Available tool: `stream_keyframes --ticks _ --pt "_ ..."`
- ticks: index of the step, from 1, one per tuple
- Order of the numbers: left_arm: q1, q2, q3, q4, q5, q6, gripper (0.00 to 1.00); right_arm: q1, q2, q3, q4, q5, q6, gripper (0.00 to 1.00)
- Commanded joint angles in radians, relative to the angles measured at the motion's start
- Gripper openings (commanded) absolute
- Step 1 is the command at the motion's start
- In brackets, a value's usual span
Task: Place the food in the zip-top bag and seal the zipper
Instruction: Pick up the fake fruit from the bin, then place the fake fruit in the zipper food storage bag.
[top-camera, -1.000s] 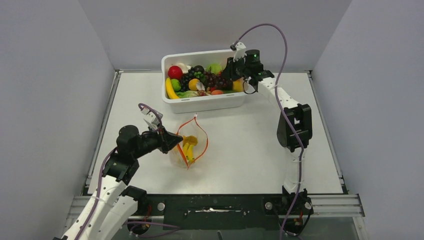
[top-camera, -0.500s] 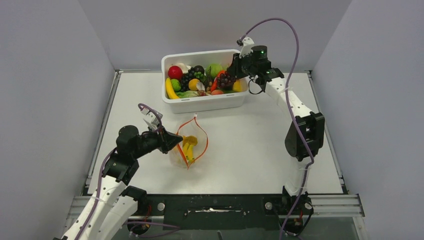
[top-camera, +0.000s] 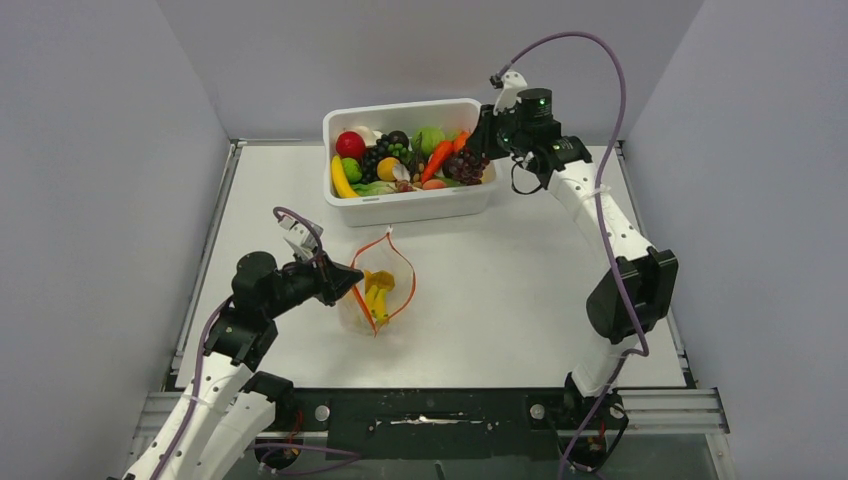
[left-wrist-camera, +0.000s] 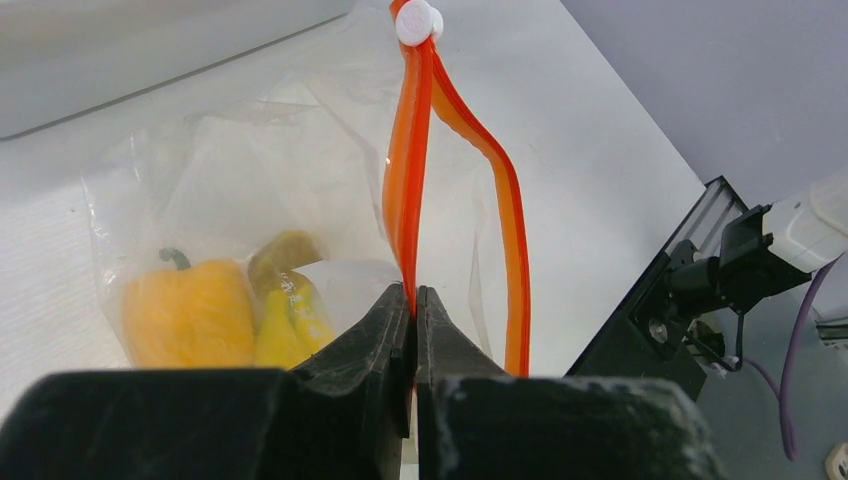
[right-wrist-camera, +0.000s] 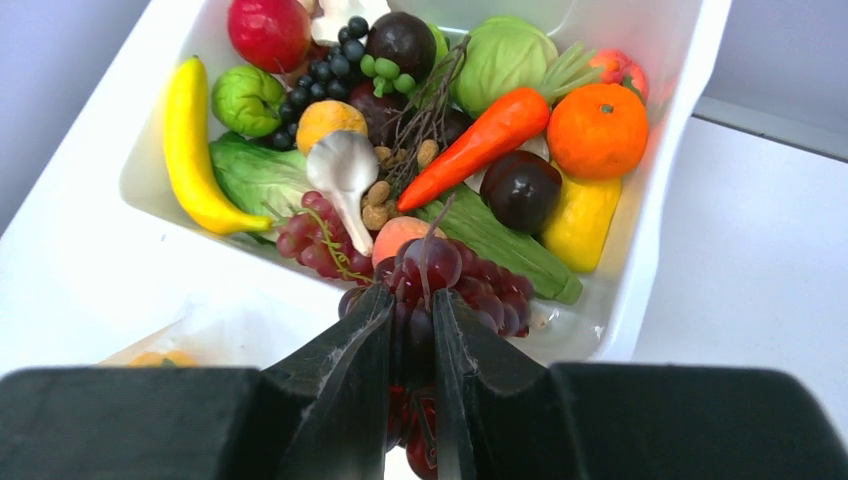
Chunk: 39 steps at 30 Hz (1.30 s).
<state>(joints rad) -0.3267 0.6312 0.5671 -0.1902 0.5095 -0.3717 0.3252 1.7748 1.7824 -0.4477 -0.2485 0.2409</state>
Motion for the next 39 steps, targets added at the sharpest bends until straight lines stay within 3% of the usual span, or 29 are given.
stream_keyframes --ticks 1,8,15,28,39 --pt "-0.002 0.006 0.035 0.046 -0.016 -0.036 0.00 0.013 -0.131 0.018 0.026 0.043 0.005 0.00" --pt "-0.002 0.013 0.086 0.039 -0.037 -0.154 0.00 0.049 -0.238 0.004 -0.056 0.069 0.021 0.00" --pt "-0.003 0.021 0.146 0.039 -0.037 -0.242 0.00 0.182 -0.349 -0.008 -0.092 0.105 0.012 0.00" --pt "-0.003 0.051 0.128 0.090 -0.083 -0.327 0.00 0.224 -0.576 -0.253 0.080 -0.128 0.182 0.00" --pt "-0.004 0.053 0.101 0.120 -0.071 -0.358 0.00 0.235 -0.634 -0.369 0.168 -0.235 0.277 0.00"
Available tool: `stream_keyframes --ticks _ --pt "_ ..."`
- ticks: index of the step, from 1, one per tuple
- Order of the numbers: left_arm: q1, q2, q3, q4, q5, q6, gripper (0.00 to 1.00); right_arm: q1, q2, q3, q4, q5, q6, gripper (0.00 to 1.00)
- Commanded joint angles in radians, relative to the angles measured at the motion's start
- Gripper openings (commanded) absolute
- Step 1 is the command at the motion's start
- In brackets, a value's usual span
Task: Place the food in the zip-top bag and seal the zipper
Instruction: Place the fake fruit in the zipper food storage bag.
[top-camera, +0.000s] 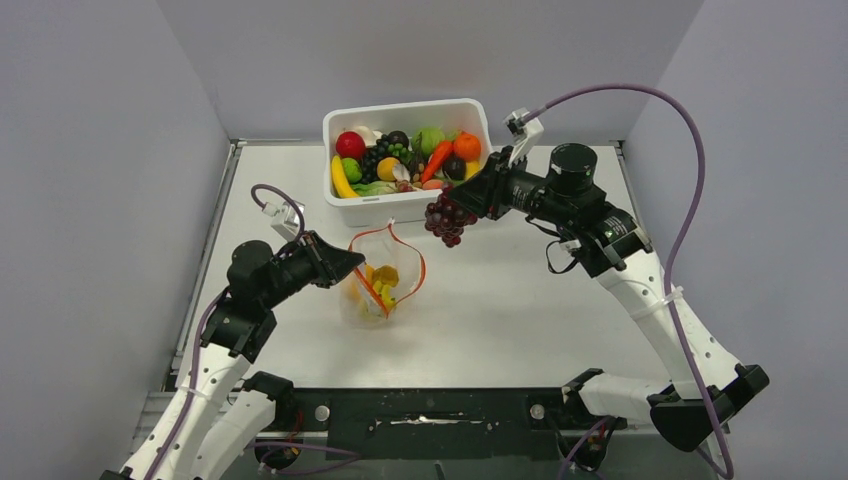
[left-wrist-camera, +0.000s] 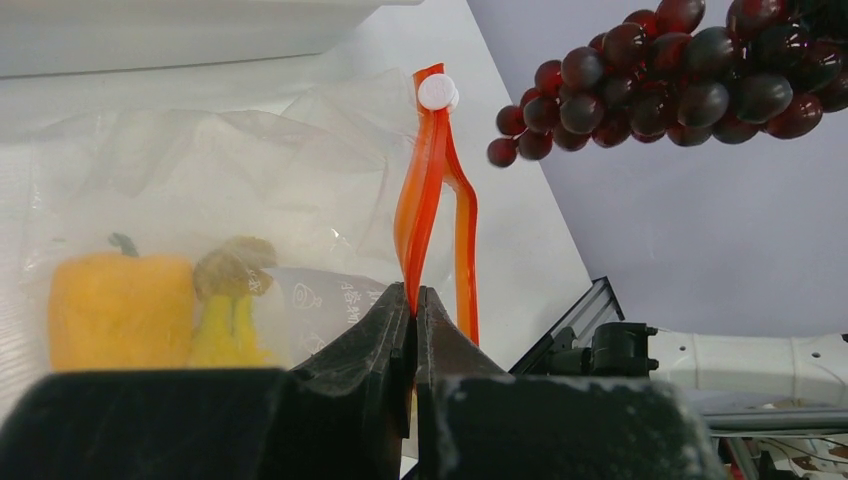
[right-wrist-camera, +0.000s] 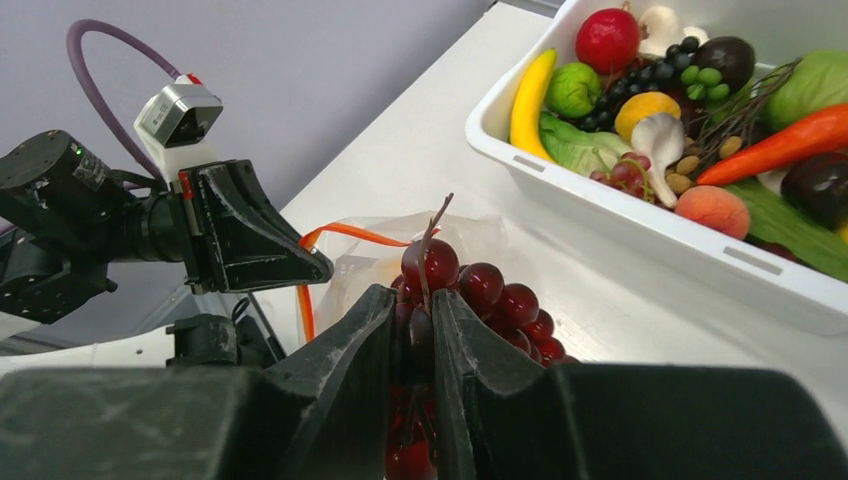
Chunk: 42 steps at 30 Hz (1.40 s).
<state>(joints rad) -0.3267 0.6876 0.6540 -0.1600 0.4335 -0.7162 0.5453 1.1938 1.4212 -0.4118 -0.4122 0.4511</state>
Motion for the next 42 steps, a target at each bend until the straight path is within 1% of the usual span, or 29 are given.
stream_keyframes --ticks 1,6,10,13,19,24,27,30,36,42 --pt "-0.003 -0.004 0.013 0.086 0.005 -0.013 0.00 0.017 -0.056 -0.015 0.143 -0.080 0.080 0.00" --pt "-0.003 -0.012 0.007 0.090 -0.002 -0.019 0.00 0.061 -0.054 -0.057 0.223 -0.119 0.144 0.00" --pt "-0.003 -0.013 0.007 0.095 0.001 -0.025 0.00 0.101 -0.037 -0.059 0.280 -0.139 0.184 0.00" --pt "-0.003 -0.010 -0.019 0.096 0.004 -0.030 0.00 0.143 -0.024 -0.059 0.317 -0.131 0.198 0.00" --pt "-0.003 0.003 -0.016 0.098 0.020 -0.046 0.00 0.195 0.021 -0.064 0.364 -0.106 0.198 0.00" --pt "-0.004 -0.003 -0.015 0.091 0.027 -0.045 0.00 0.221 0.056 -0.085 0.353 -0.057 0.126 0.00" --pt "-0.004 -0.004 -0.010 0.079 0.031 -0.060 0.00 0.223 0.061 -0.131 0.363 -0.053 0.065 0.01" --pt "-0.003 -0.007 -0.010 0.078 0.071 -0.076 0.00 0.223 0.061 -0.181 0.371 -0.038 0.020 0.01" --pt "-0.003 -0.038 -0.034 0.125 0.073 -0.109 0.00 0.231 0.089 -0.227 0.359 -0.067 -0.024 0.01" --pt "-0.003 -0.036 -0.045 0.160 0.095 -0.137 0.00 0.252 0.102 -0.282 0.434 -0.101 -0.065 0.05"
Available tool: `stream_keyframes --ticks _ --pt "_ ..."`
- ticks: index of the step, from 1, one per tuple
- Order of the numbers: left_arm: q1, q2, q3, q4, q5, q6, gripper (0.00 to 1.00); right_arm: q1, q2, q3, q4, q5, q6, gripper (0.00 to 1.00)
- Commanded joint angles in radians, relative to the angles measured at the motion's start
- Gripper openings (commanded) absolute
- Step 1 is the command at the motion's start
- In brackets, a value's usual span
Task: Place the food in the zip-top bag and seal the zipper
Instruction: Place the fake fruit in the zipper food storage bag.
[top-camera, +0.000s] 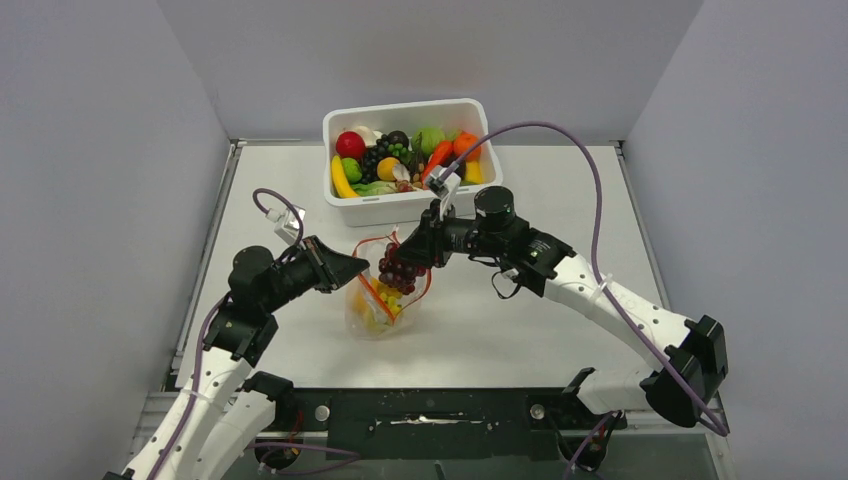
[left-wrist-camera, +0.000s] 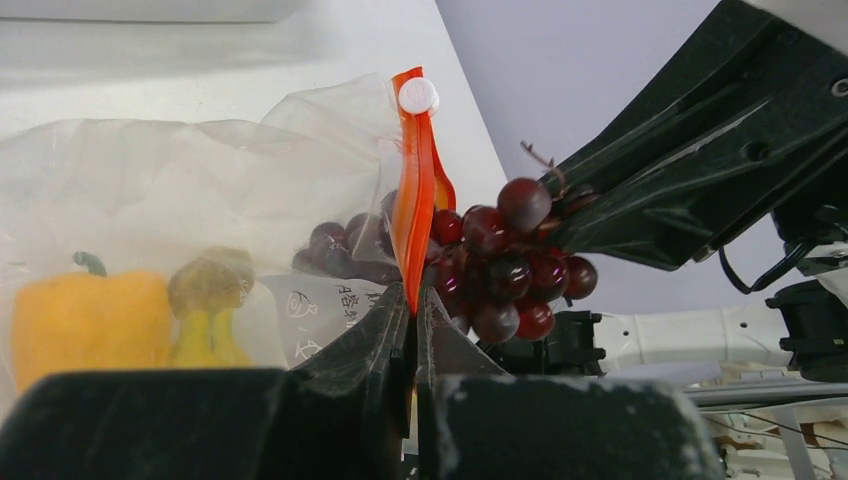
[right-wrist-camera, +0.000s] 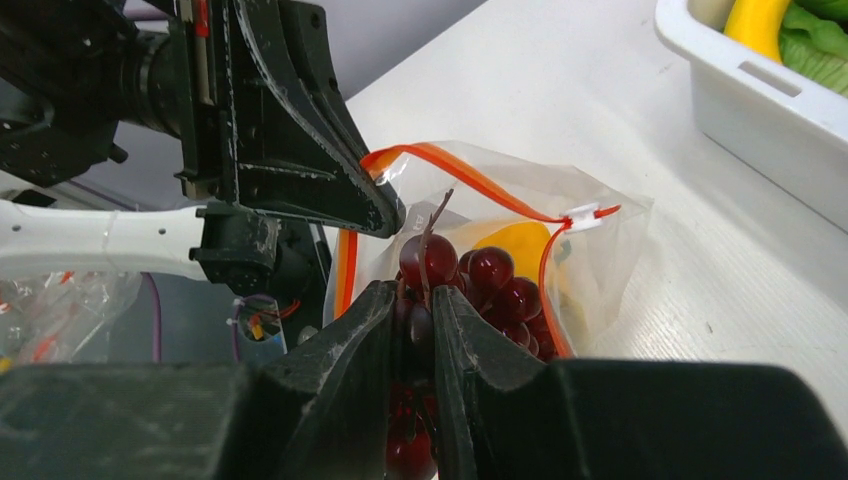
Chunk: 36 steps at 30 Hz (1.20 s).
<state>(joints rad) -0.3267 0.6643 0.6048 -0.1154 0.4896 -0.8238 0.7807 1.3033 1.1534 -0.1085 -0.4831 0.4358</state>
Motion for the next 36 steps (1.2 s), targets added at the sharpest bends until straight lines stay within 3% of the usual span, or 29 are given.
stream_keyframes --ticks 1,14,21,23,26,30,36 --pt "-0.003 -0.012 0.003 0.115 0.040 -0.031 0.00 0.018 -0.001 -0.015 0.131 -0.027 -0.057 0.06" --pt "-0.003 -0.023 -0.017 0.130 0.038 -0.050 0.00 0.030 0.087 -0.029 0.100 0.079 -0.117 0.04" --pt "-0.003 -0.023 -0.016 0.116 0.037 -0.035 0.00 0.051 0.139 -0.014 0.091 0.164 -0.057 0.09" --pt "-0.004 -0.023 -0.022 0.115 0.038 -0.036 0.00 0.066 0.152 0.005 0.081 0.177 -0.051 0.14" --pt "-0.003 -0.024 -0.024 0.112 0.033 -0.040 0.00 0.080 0.170 0.060 0.012 0.195 -0.035 0.33" --pt "-0.003 -0.027 -0.024 0.112 0.027 -0.036 0.00 0.084 0.138 0.082 -0.054 0.212 -0.026 0.51" --pt "-0.003 -0.027 -0.025 0.115 0.027 -0.037 0.00 0.081 0.024 0.076 -0.132 0.299 -0.018 0.59"
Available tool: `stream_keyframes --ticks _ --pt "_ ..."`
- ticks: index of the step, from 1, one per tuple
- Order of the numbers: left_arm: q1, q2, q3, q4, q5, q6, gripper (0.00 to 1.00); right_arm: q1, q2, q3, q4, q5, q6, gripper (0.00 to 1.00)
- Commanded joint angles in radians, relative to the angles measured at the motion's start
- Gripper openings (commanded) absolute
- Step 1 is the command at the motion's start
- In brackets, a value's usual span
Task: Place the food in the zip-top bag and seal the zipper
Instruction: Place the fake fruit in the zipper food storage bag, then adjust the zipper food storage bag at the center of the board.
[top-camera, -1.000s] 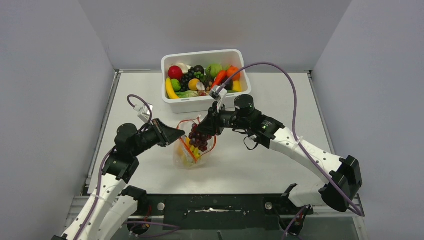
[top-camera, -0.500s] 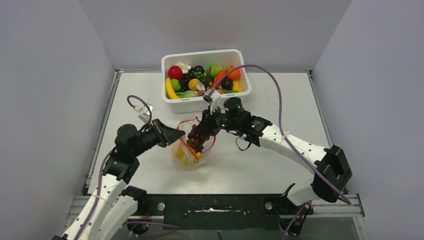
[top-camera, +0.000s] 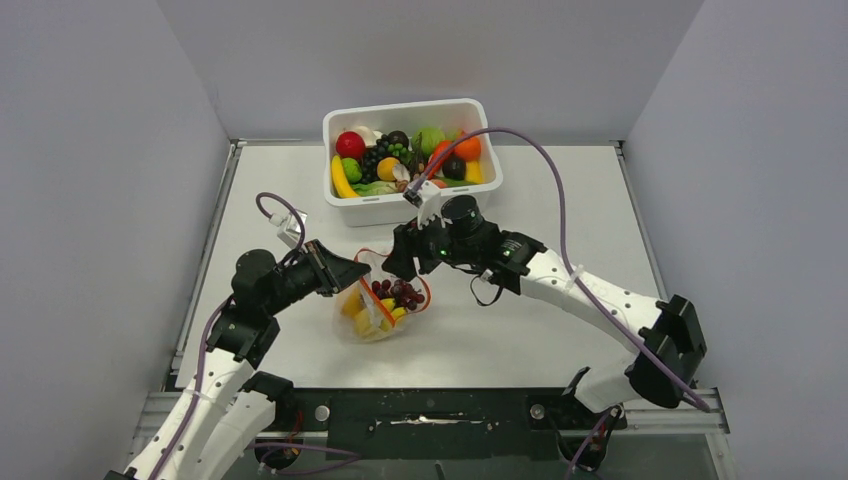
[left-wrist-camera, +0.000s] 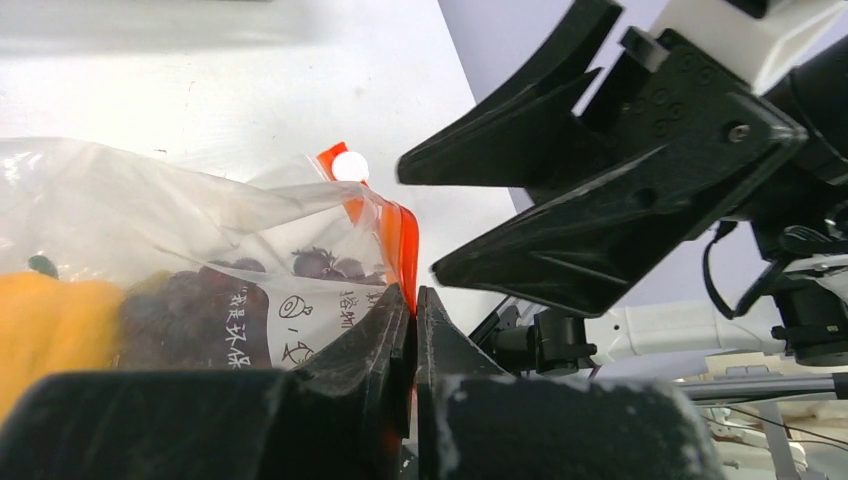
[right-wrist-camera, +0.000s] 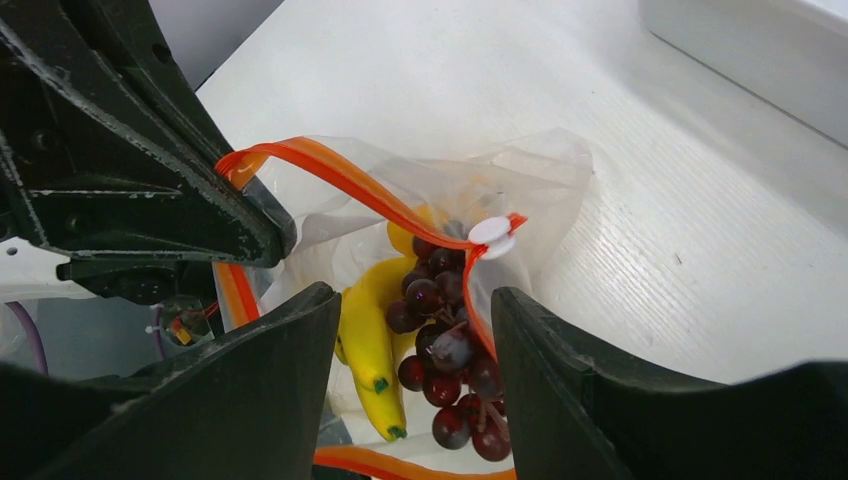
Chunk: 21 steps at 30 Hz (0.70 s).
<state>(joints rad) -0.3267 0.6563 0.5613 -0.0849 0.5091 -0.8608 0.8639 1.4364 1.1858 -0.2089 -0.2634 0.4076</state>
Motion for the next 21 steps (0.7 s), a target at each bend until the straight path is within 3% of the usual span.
stream_keyframes --ticks 1,7,14,21 --pt "-0.003 -0.018 0.019 0.086 0.007 -0.001 0.00 -0.002 -0.127 0.040 -0.044 0.102 0.008 0.59" --pt "-0.003 -0.015 0.018 0.100 0.008 -0.007 0.00 -0.003 -0.209 -0.046 -0.111 0.272 0.091 0.54" --pt "-0.003 -0.011 0.013 0.108 0.008 -0.009 0.00 -0.002 -0.254 -0.211 -0.026 0.227 0.204 0.38" --pt "-0.003 -0.010 0.006 0.110 0.011 -0.015 0.00 -0.002 -0.202 -0.282 0.021 0.236 0.245 0.36"
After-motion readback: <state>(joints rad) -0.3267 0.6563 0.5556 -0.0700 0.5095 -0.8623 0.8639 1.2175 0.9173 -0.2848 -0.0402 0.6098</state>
